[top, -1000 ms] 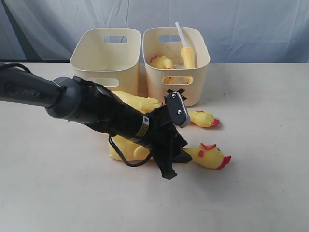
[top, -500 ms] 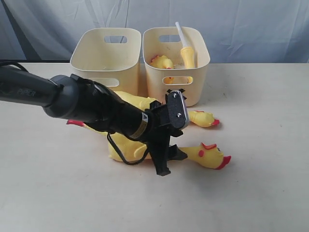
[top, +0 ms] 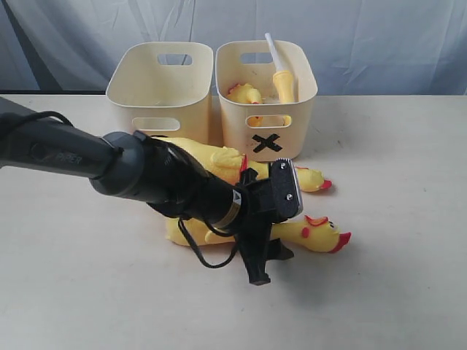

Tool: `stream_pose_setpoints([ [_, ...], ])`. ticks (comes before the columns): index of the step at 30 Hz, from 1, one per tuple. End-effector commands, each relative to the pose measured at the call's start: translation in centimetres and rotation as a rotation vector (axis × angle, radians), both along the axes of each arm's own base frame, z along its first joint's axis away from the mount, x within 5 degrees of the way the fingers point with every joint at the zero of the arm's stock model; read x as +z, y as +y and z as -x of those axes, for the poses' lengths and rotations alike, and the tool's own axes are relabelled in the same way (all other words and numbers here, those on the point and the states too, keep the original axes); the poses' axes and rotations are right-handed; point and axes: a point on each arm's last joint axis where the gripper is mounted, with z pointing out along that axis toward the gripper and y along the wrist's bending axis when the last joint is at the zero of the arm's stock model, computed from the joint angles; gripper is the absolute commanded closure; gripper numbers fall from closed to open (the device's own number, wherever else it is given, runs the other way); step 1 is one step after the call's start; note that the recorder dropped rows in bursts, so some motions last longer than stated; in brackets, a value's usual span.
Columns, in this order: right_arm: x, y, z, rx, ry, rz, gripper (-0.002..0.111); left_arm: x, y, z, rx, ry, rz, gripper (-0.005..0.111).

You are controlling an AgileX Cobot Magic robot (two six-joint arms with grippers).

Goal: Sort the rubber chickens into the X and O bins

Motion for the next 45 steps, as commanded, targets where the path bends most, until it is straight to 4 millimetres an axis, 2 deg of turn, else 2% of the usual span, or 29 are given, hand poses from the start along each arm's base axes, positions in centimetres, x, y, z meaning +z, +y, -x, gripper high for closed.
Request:
stream_pose_setpoints([
  [1, -0.1, -0.1, 0.1, -0.003, -0.002, -0.001, 0.108, -0.9, -0.1, 0.4, 0.019, 0.035, -0.016, 0.05],
  [3, -0.1, -0.1, 0.1, -0.003, -0.002, -0.001, 0.108, -0.9, -0.1, 0.4, 0.027, 0.042, -0.014, 0.061],
  [8, -0.1, 0.0, 0.1, -0.002, -0.001, -0.003, 0.108, -1.0, -0.1, 0.4, 0.084, 0.086, -0.003, 0.103],
  [9, -0.1, 0.0, 0.1, -0.002, -0.001, -0.003, 0.108, -0.9, -0.1, 0.4, 0.083, 0.088, -0.002, 0.107],
  [12, -0.1, 0.0, 0.1, -0.003, -0.002, -0.004, 0.108, 0.5, -0.2, 0.5, 0.075, 0.079, 0.029, 0.107],
  [17, -0.1, 0.0, 0.1, -0.003, -0.002, -0.004, 0.108, 5.1, -0.2, 0.5, 0.127, 0.052, 0.127, 0.107],
  [22, -0.1, 0.0, 0.1, -0.003, -0.002, -0.004, 0.108, 8.1, 0.1, 0.8, 0.138, 0.014, 0.184, 0.107],
  [30, -0.1, 0.0, 0.1, -0.003, -0.002, -0.004, 0.108, 11.7, 0.7, 0.8, 0.171, -0.08, 0.239, 0.107],
  [38, -0.1, 0.0, 0.1, -0.003, -0.002, -0.004, 0.108, 14.7, 2.4, -0.4, 0.35, -0.268, 0.236, 0.107],
  [45, -0.1, 0.0, 0.1, -0.003, -0.002, -0.004, 0.108, 18.5, 4.3, -0.5, 0.497, -0.398, 0.283, 0.107],
])
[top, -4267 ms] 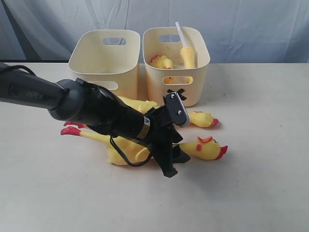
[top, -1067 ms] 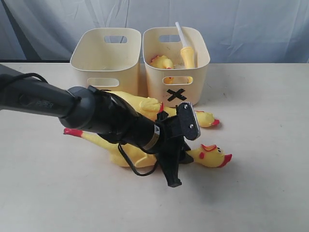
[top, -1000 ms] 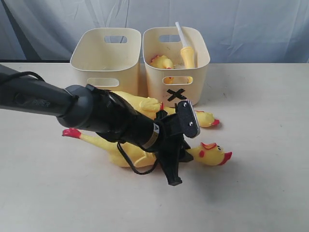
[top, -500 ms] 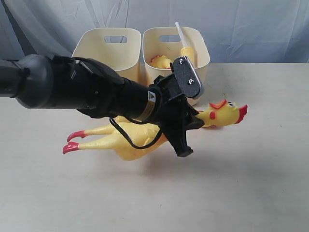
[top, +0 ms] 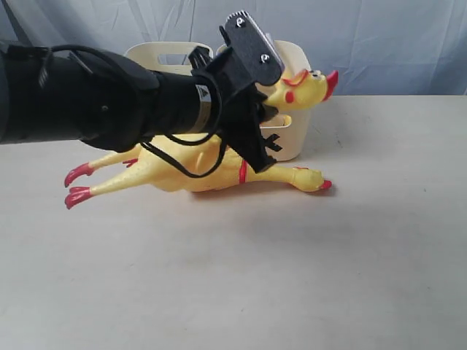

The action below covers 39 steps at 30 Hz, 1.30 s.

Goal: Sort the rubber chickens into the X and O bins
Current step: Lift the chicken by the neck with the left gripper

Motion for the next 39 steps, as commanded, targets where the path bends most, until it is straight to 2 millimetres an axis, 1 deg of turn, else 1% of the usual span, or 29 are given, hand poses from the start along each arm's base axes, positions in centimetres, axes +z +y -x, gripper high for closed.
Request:
stream_pose_setpoints([
  [1, -0.1, 0.0, 0.1, -0.003, -0.002, -0.004, 0.108, 3.3, 1.2, 0.5, 0.106, -0.064, 0.074, 0.107],
  [5, -0.1, 0.0, 0.1, -0.002, -0.001, -0.003, 0.108, 5.6, 2.3, 1.2, 0.161, -0.081, 0.15, 0.107],
  [8, -0.1, 0.0, 0.1, -0.002, -0.001, -0.003, 0.108, 6.8, 2.8, 1.6, 0.174, -0.099, 0.179, 0.107],
  [11, -0.1, 0.0, 0.1, -0.002, -0.001, -0.003, 0.108, 7.5, 3.2, 1.9, 0.177, -0.116, 0.192, 0.107],
  [16, -0.1, 0.0, 0.1, -0.003, -0.002, -0.004, 0.108, 7.8, 3.7, 1.6, 0.223, -0.162, 0.163, 0.107],
  [22, -0.1, 0.0, 0.1, -0.002, 0.002, -0.001, 0.108, 8.2, 4.4, 1.2, 0.282, -0.262, 0.095, 0.107],
  [26, -0.2, 0.0, 0.1, 0.0, 0.01, 0.004, 0.108, 8.5, 4.9, 0.9, 0.347, -0.286, 0.093, 0.107],
  [32, -0.2, 0.0, 0.1, 0.001, 0.013, 0.006, 0.108, 8.7, 5.3, 0.7, 0.393, -0.3, 0.098, 0.107],
  [36, -0.2, 0.0, 0.1, 0.002, 0.014, 0.004, 0.108, 8.8, 5.9, 0.4, 0.473, -0.281, 0.155, 0.107],
  [39, -0.3, 0.0, 0.1, 0.002, 0.016, 0.005, 0.108, 8.8, 6.5, -0.2, 0.46, -0.268, 0.155, 0.107],
])
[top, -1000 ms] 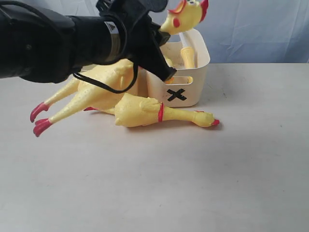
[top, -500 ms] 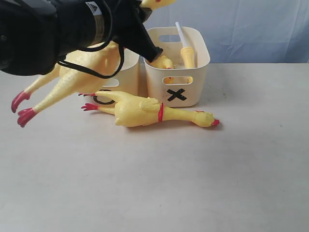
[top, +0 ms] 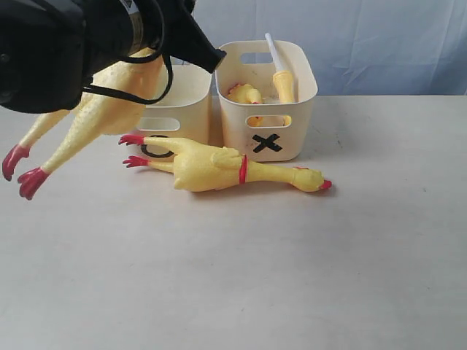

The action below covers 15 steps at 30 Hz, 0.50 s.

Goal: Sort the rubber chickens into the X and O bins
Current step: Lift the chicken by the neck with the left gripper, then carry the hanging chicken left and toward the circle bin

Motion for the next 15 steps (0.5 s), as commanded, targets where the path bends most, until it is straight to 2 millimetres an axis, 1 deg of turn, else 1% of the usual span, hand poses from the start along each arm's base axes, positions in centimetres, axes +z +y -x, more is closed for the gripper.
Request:
stream_pose_setpoints([
  [1, -0.1, 0.0, 0.1, -0.002, 0.002, -0.002, 0.108, 0.7, 1.2, -0.7, 0.0, -0.006, 0.026, 0.107],
  [4, -0.2, 0.0, 0.1, 0.0, 0.007, 0.002, 0.108, 0.9, 2.0, -1.2, -0.067, 0.034, 0.072, 0.107],
  [7, -0.2, 0.0, 0.1, 0.0, 0.007, 0.002, 0.108, 1.3, 3.6, -1.8, -0.106, 0.061, 0.113, 0.107],
  [10, -0.2, 0.0, 0.1, 0.0, 0.007, 0.002, 0.108, 2.1, 5.9, -2.5, -0.083, 0.052, 0.129, 0.107],
  [15, -0.2, 0.0, 0.1, 0.0, 0.007, 0.002, 0.108, 4.1, 9.3, -3.8, -0.067, 0.016, 0.162, 0.107],
])
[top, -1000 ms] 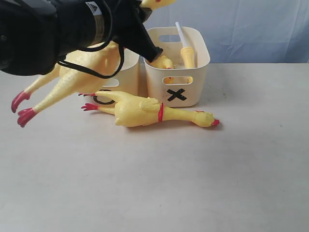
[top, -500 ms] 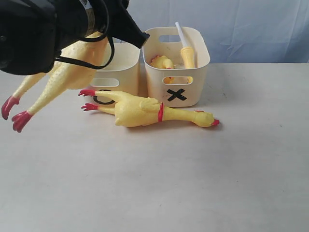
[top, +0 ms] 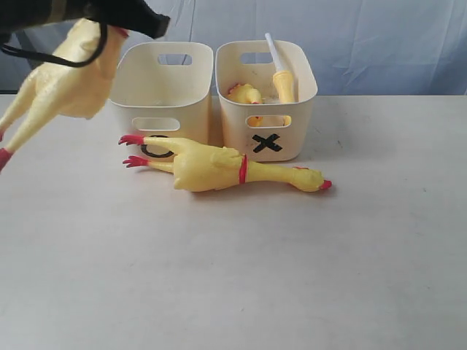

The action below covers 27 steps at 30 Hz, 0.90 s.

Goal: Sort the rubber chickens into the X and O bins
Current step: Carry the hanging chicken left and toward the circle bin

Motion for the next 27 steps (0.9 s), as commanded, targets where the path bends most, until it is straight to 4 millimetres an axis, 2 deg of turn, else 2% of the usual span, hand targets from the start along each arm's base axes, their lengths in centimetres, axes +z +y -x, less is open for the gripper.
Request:
stream_pose_setpoints([
  [1, 0.0, 0.0, 0.0, -0.004, -0.008, -0.006, 0.108, 2.6, 3.1, -0.9, 0.025, -0.056, 0.03, 0.107],
  [7, 0.0, 0.0, 0.0, -0.004, -0.007, -0.008, 0.108, 3.8, 7.0, -2.7, 0.092, -0.077, 0.052, 0.107],
  [12, 0.0, 0.0, 0.0, -0.003, -0.006, -0.007, 0.108, 3.2, 9.4, -4.6, 0.134, -0.053, 0.111, 0.107],
  [16, 0.0, 0.0, 0.0, -0.003, -0.006, -0.007, 0.108, 2.9, 9.7, -5.9, 0.063, -0.05, 0.223, 0.107],
  [22, 0.0, 0.0, 0.0, -0.003, -0.006, -0.007, 0.108, 2.6, 9.6, -7.7, -0.033, -0.169, 0.462, 0.107],
  [27, 0.0, 0.0, 0.0, -0.003, -0.006, -0.007, 0.108, 0.6, 10.0, -9.5, 0.022, -0.199, 0.466, 0.107],
])
